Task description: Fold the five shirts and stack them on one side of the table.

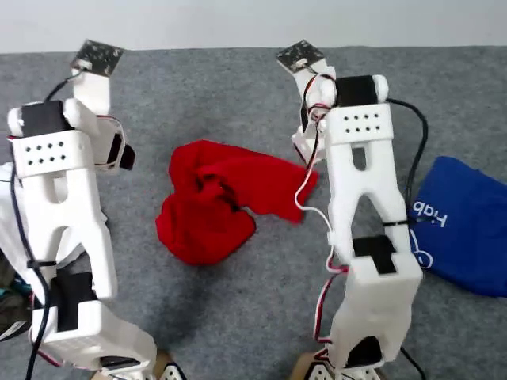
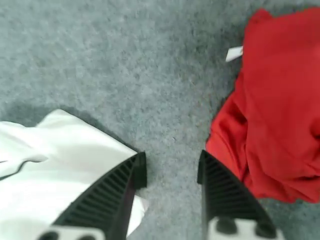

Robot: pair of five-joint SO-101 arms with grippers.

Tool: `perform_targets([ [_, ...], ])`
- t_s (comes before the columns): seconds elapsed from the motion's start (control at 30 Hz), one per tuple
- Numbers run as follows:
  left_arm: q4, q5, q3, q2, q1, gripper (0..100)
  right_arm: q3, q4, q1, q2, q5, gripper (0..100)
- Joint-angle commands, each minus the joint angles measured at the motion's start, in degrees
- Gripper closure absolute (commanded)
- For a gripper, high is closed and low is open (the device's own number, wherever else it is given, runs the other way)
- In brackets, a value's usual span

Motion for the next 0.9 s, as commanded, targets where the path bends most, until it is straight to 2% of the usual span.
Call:
perform_targets([
  [0.0, -1.6, -0.5, 1.5, -3.0, 0.4, 83, 9.0, 2.4, -1.7, -9.7, 0.7, 76.8],
  [0.17, -4.5, -0.4, 3.9, -2.9, -1.5, 83, 25.2, 2.3, -3.0, -18.3, 3.9, 76.8],
  [0.4, -9.5, -0.4, 7.8, -2.6, -5.5, 83, 35.3, 0.5, -14.7, -19.8, 3.3, 76.8],
  [0.63, -10.7, -0.5, 9.7, -2.8, -8.1, 83, 35.3, -6.5, -22.5, -11.4, -4.8, 76.5],
  [0.77, -10.7, -0.8, 9.7, -2.8, -9.8, 83, 35.2, -10.4, -24.8, -7.1, -10.3, 76.4],
  [0.87, -11.0, -0.9, 9.7, -2.7, -10.7, 83, 35.2, -13.8, -25.2, -4.4, -11.5, 76.4],
])
